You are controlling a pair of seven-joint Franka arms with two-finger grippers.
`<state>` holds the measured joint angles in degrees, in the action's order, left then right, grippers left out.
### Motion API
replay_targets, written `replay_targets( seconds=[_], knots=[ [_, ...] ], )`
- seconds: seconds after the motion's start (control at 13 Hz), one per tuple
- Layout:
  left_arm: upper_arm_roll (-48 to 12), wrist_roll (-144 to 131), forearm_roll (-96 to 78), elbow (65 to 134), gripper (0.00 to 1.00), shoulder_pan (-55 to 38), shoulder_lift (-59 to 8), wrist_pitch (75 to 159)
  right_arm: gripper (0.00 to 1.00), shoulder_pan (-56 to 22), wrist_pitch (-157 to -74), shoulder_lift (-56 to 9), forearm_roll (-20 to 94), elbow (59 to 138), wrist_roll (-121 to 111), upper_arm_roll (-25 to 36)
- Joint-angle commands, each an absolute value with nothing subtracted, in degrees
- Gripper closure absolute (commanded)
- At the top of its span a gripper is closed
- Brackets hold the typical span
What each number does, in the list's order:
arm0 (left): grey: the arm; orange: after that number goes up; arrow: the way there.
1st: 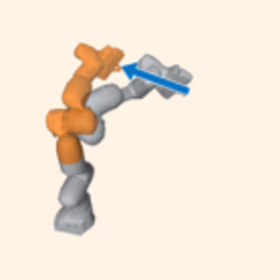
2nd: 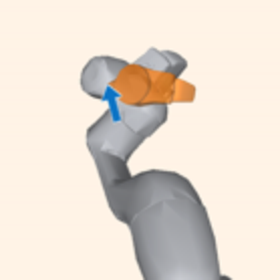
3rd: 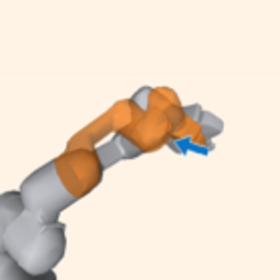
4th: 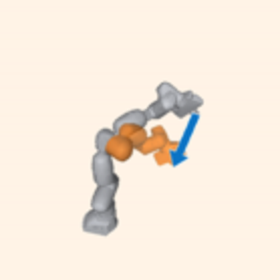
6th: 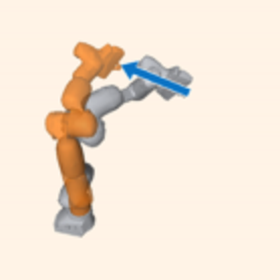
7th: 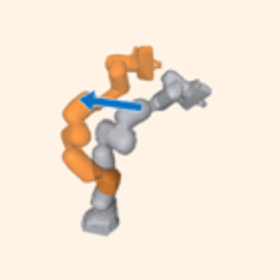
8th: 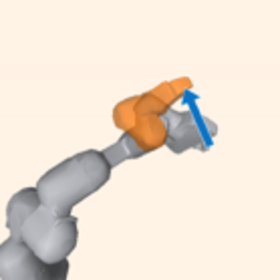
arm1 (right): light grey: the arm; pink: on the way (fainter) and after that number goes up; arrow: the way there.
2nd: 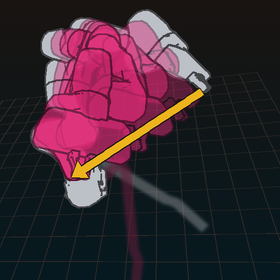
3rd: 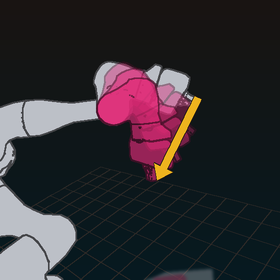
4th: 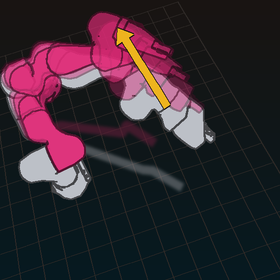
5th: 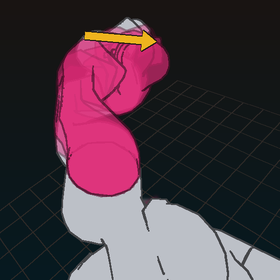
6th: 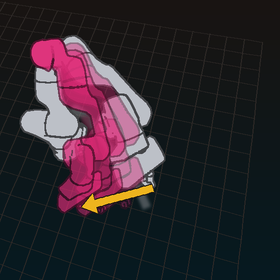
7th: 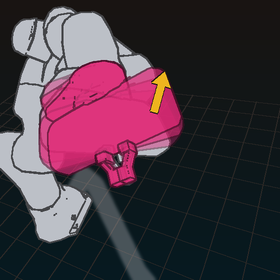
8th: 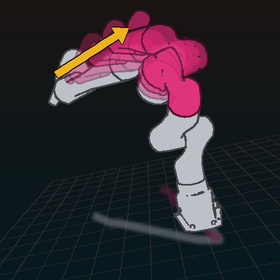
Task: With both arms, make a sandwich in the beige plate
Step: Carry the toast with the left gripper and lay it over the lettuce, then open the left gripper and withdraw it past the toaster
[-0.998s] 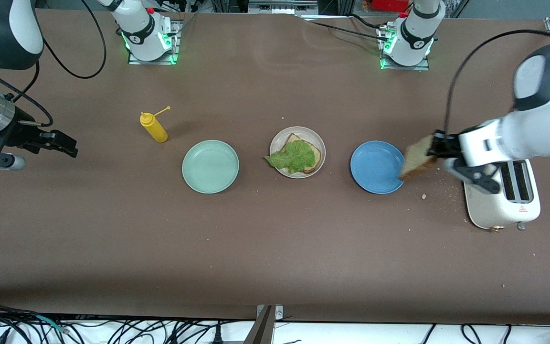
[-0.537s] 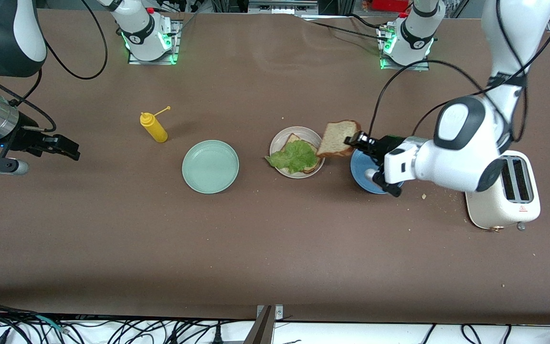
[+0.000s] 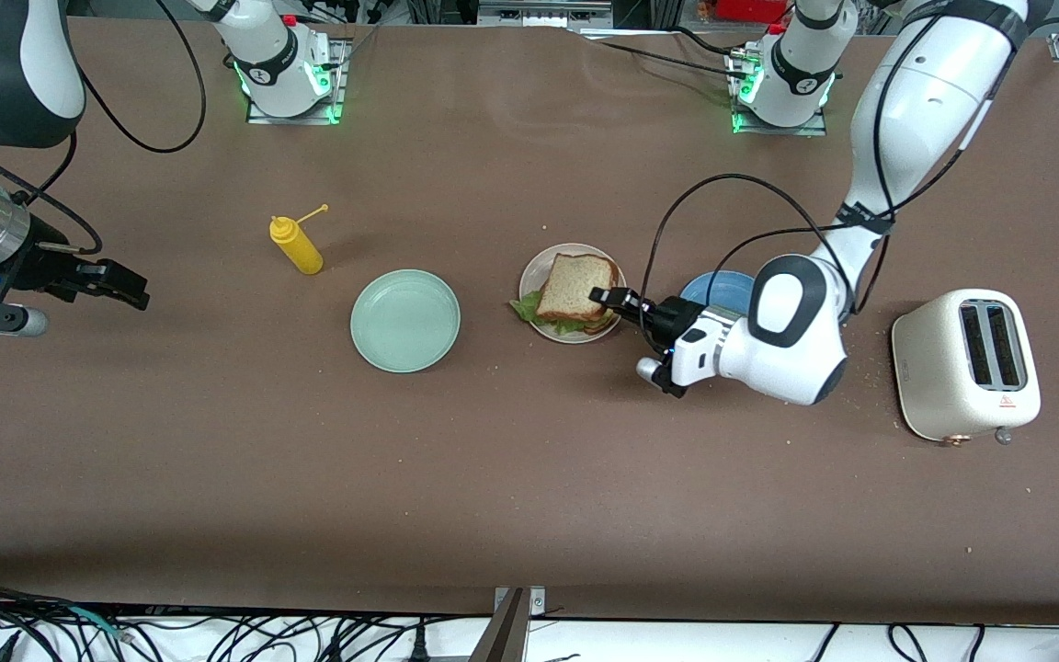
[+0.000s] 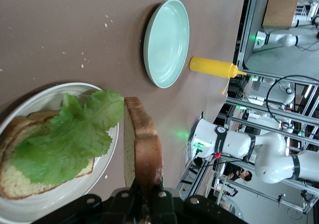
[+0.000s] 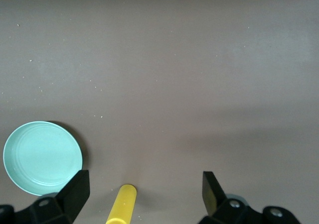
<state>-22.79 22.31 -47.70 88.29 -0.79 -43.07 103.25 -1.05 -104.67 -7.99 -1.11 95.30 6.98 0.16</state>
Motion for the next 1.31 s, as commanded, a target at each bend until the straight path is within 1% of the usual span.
replay_targets(
  seconds=[0.0,0.15,0.31,0.38,0.46,0.54,0.77,0.92,1.23],
  knots=[
    [-22.5,27.7,-50.6,89.0,1.00,-0.9,-44.8,103.4,0.00,-1.1,-104.1,-6.9,-1.2,95.0,9.4,1.6],
    [-22.5,32.5,-50.6,89.2,1.00,-1.1,-48.1,103.6,0.00,-1.1,-104.1,-6.2,-1.2,94.6,9.3,2.1],
    [-22.4,33.9,-50.5,90.2,1.00,-0.4,-48.6,103.6,0.00,-1.1,-104.0,-5.3,-1.2,94.3,9.2,2.5],
    [-22.2,33.8,-50.5,90.3,0.82,-0.5,-48.8,103.6,0.00,-1.1,-104.0,-5.3,-1.2,94.2,8.9,2.5],
    [-21.9,33.9,-50.0,90.3,0.19,-0.3,-49.0,103.6,0.00,-1.1,-104.0,-5.1,-1.1,94.0,8.8,2.5],
    [-21.7,33.9,-49.7,90.3,0.00,-0.2,-48.9,103.6,0.00,-1.2,-103.9,-5.2,-1.0,93.0,8.8,2.3],
    [-20.6,33.8,-46.1,89.6,0.00,0.0,-47.4,103.6,0.00,-1.8,-103.4,-5.2,-1.0,93.0,9.1,1.3],
    [-20.5,33.0,-40.1,89.2,0.00,0.6,-45.4,103.5,0.00,-1.7,-100.9,-5.4,0.4,92.9,9.0,1.2],
    [-20.2,32.3,-32.5,89.1,0.00,2.5,-40.9,103.4,0.00,-1.7,-100.8,-5.4,0.0,92.8,9.2,1.4]
  ],
)
